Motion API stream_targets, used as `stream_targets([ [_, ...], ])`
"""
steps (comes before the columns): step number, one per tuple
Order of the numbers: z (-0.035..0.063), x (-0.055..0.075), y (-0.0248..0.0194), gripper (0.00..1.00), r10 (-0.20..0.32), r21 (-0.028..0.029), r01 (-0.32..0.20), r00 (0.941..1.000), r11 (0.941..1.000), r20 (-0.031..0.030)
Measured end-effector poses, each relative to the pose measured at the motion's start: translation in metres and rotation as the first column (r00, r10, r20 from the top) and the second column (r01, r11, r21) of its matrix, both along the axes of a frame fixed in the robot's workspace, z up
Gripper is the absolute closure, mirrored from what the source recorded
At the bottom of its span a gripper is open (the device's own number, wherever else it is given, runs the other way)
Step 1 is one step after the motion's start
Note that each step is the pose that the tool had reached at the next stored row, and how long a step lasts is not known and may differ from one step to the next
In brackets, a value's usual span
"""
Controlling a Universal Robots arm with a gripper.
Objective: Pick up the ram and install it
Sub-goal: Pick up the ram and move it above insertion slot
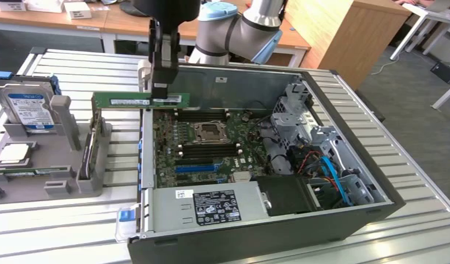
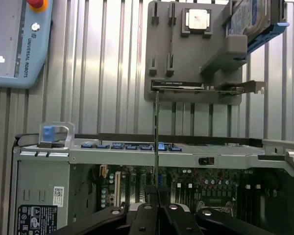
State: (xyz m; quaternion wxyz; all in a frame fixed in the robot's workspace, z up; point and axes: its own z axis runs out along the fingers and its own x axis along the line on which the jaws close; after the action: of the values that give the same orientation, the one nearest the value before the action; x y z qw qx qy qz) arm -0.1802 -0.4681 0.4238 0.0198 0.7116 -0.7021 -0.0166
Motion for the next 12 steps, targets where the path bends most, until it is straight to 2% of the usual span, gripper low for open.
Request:
stream_targets([
  [12, 0.0000, 0.0032, 0.0000, 0.88, 0.000, 0.0001, 0.000, 1.0000, 1.0000, 0.0000],
])
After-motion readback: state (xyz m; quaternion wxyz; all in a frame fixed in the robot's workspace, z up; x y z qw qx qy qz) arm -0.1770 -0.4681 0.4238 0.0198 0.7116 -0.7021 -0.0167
